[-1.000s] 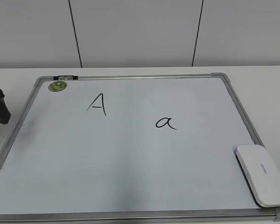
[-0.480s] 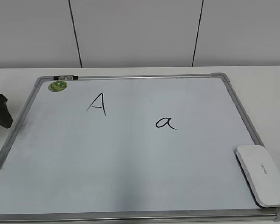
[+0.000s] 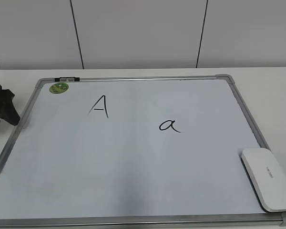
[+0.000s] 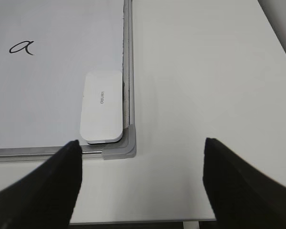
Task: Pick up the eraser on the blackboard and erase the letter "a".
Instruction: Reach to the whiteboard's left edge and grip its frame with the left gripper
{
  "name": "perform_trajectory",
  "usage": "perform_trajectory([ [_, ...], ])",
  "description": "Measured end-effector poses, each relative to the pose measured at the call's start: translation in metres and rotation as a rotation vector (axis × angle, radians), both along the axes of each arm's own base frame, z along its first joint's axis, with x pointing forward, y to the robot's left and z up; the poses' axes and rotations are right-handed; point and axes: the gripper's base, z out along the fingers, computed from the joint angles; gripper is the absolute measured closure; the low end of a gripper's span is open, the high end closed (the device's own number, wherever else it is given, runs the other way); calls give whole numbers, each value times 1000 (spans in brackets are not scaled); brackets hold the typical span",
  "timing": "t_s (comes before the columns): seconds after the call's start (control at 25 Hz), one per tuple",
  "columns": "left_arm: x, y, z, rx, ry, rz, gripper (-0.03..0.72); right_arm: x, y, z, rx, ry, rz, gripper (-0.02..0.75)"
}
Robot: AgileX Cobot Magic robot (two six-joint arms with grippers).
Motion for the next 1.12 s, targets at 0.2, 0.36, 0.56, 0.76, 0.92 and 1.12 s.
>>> perform_trajectory([
  [0.2, 9, 1, -6, -8, 21, -22, 332, 0, 0, 0, 0, 0, 0, 151],
  [0.36, 14, 2, -12, -12, 37, -29, 356, 0, 0, 0, 0, 0, 0, 151],
  [0.56, 15, 7, -14, -14, 36, -31, 340, 0, 0, 0, 0, 0, 0, 151],
  [0.76, 14, 17, -18, -65, 34, -14, 336, 0, 0, 0, 0, 0, 0, 151],
  [0.92, 15, 19, -25, -89, 47, -10, 337, 0, 0, 0, 0, 0, 0, 151],
  [1.12, 16, 18, -35, -110, 69, -7, 373, 0, 0, 0, 0, 0, 0, 151],
])
